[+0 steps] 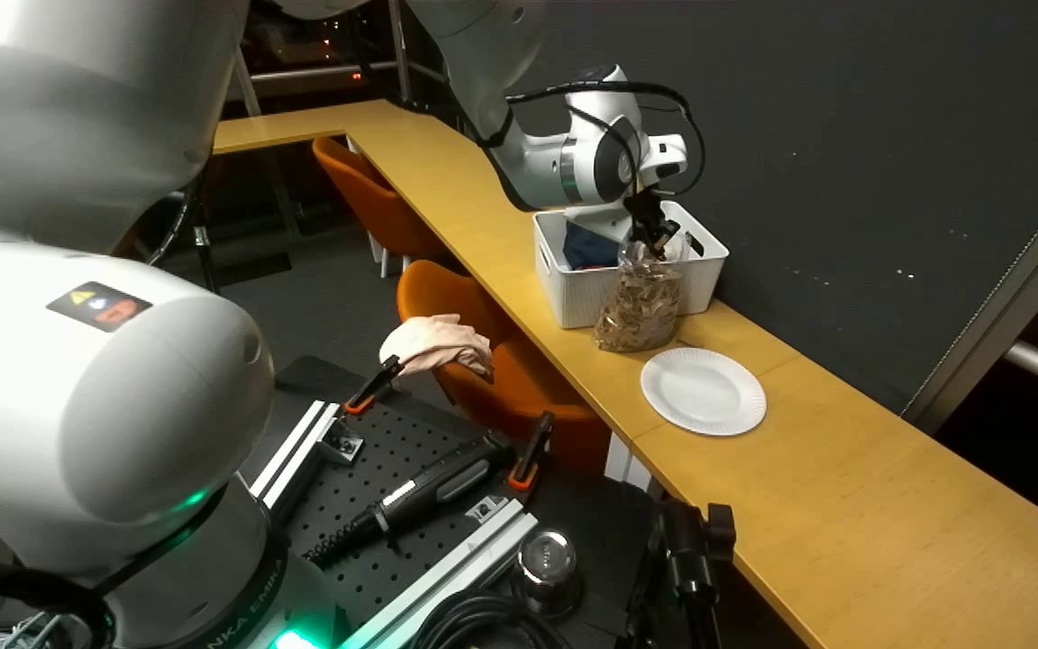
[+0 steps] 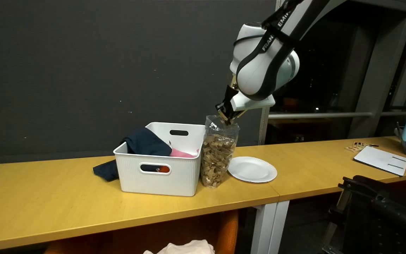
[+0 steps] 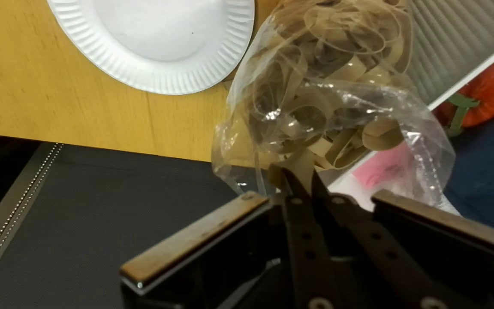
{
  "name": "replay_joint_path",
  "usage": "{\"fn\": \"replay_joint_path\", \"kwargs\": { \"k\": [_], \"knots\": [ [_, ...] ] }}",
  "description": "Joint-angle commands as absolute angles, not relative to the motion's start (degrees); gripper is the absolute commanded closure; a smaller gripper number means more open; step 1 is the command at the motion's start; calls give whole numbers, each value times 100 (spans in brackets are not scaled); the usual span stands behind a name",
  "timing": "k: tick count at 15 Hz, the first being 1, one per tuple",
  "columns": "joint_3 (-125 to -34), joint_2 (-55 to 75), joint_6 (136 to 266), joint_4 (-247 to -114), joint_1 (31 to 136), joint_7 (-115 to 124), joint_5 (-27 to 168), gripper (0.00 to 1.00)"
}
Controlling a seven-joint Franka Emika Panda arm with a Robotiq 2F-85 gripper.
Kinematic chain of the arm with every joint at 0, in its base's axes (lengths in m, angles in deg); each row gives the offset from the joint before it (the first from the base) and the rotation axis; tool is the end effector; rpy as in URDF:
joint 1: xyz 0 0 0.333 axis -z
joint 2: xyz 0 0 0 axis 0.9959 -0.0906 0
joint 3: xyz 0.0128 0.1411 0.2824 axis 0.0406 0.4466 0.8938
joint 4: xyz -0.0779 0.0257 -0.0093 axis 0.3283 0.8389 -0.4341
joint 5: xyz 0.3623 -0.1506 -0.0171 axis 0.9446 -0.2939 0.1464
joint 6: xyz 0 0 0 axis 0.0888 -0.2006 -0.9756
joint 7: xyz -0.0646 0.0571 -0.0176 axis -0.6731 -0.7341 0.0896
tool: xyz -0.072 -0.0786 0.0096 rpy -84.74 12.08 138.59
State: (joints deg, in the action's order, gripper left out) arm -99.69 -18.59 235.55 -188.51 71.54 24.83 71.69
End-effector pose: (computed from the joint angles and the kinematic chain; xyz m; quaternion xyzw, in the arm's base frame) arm 0.6916 -0.0907 0.1996 0.9423 -0.2004 0.2463 0.1064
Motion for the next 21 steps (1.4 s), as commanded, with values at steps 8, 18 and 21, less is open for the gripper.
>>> {"fn": "replay_joint_path", "kwargs": {
  "k": [8, 18, 21],
  "knots": [
    [-10331, -2274, 24066, -18476, 7028, 2489, 7307, 15],
    [-11336, -1049, 23624, -19859, 5880, 2717, 7212, 0],
    [-11749, -587, 23583, -20398, 5367, 2777, 7061, 0]
  ]
}}
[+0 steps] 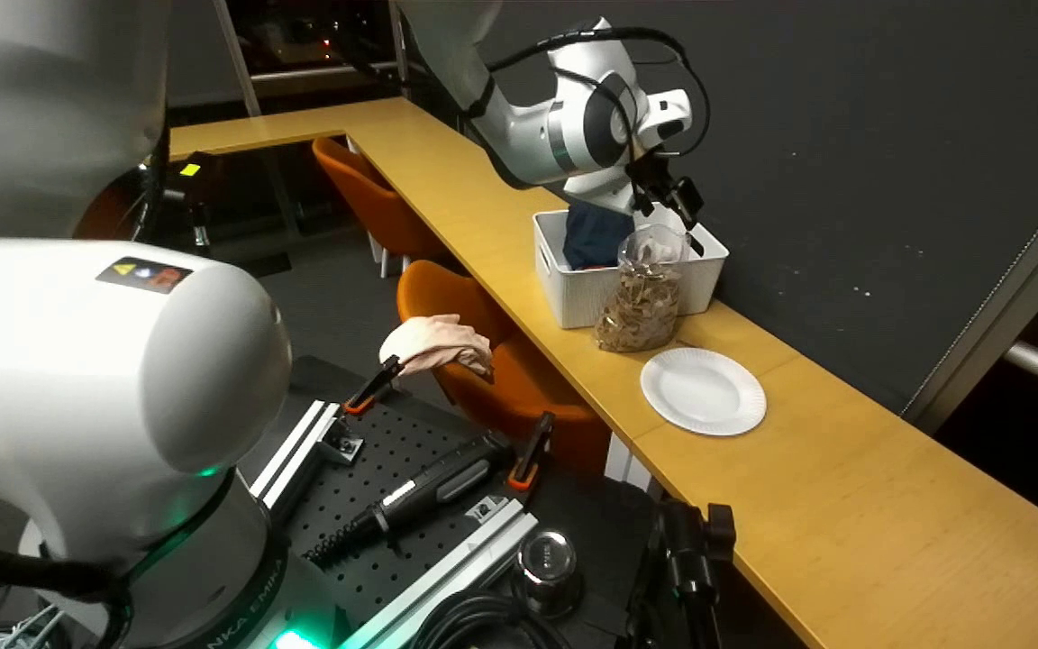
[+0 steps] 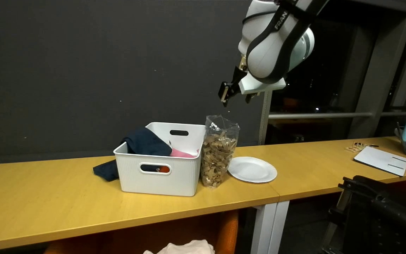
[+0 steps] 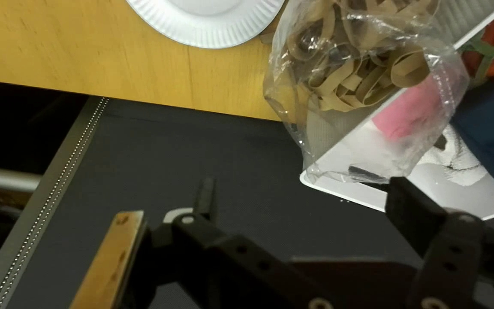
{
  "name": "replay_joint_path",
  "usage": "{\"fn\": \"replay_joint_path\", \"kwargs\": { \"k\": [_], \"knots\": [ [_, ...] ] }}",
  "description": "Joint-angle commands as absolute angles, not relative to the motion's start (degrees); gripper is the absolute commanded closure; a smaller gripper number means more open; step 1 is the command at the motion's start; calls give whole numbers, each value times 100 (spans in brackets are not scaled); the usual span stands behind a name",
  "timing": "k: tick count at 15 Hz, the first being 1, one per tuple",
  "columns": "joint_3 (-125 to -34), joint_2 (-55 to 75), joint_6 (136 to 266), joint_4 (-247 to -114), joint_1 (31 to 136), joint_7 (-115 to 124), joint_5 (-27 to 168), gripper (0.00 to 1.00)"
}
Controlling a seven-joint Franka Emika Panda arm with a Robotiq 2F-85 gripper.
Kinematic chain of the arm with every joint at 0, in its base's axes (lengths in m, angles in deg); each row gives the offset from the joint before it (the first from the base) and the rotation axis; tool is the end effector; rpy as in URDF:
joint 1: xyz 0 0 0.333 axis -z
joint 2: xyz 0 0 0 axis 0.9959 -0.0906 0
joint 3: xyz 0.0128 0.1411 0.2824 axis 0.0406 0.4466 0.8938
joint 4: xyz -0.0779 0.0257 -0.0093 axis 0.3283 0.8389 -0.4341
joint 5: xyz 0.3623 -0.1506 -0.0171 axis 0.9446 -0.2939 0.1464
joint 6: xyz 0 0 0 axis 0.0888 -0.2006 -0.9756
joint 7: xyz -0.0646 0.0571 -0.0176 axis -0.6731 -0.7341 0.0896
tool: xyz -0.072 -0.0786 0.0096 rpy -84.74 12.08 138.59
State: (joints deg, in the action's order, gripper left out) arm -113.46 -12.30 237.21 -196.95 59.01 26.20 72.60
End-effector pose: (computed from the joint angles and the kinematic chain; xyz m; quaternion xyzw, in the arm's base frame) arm 0.6659 -0.0930 0.2614 0.9259 -0.2078 0.2805 0.1446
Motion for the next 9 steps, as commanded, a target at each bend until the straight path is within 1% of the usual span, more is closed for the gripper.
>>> {"fn": "replay_joint_path", "kwargs": {
  "k": [1, 4, 9],
  "knots": [
    [-11886, -495, 23670, -20543, 5213, 2811, 7009, 0],
    [-12194, -227, 23685, -20887, 4822, 2841, 6894, 0],
    [-12404, -76, 23658, -21197, 4512, 2852, 6891, 0]
  ]
}}
